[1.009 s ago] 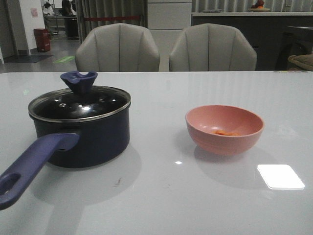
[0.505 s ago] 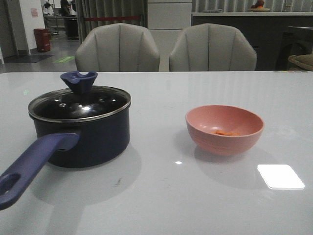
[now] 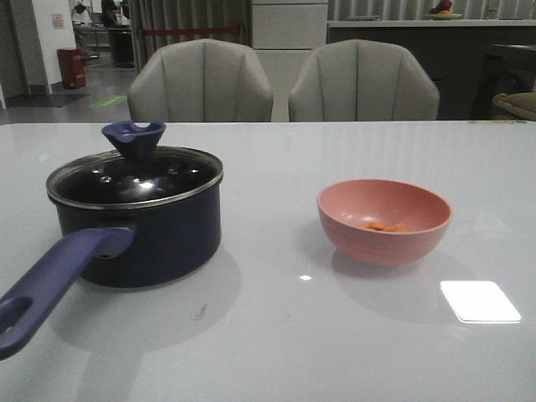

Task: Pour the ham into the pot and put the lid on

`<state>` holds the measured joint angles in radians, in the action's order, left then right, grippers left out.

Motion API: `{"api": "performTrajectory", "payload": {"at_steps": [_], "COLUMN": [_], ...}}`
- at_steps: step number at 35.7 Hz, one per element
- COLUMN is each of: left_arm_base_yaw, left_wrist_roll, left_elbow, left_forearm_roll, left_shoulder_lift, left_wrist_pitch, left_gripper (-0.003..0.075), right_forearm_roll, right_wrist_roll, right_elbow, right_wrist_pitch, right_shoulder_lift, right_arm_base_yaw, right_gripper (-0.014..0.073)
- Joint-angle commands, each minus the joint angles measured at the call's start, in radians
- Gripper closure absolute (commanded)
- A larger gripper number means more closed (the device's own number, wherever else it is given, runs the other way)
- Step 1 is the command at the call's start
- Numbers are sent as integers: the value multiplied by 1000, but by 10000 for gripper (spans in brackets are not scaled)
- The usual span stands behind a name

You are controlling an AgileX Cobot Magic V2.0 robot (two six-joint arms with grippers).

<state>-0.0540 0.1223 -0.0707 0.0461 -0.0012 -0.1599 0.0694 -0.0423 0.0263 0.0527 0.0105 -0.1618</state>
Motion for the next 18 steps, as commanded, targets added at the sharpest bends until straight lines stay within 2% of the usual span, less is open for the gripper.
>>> {"api": "performTrajectory", "payload": {"at_steps": [1, 5, 12, 18], "left_arm_base_yaw": [-1, -1, -1, -1], "left_wrist_roll": [3, 3, 3, 3], "left_elbow": [-140, -233, -353, -357], "left_forearm_roll": [-8, -10, -68, -76], "left_shoulder_lift": [60, 147, 301, 361], "left_wrist_pitch": [73, 221, 368, 374], "left_gripper": [607, 607, 607, 607], "right_forearm_roll": [14, 14, 14, 14], "right_wrist_roll": [4, 4, 4, 4], "right_elbow": [-4, -4, -4, -4], "right_wrist_pitch": [-82, -82, -82, -82], "right_shoulder_lift": [20, 20, 20, 20], "right_arm_base_yaw": [7, 7, 7, 7], "right_gripper": [434, 434, 434, 434]}}
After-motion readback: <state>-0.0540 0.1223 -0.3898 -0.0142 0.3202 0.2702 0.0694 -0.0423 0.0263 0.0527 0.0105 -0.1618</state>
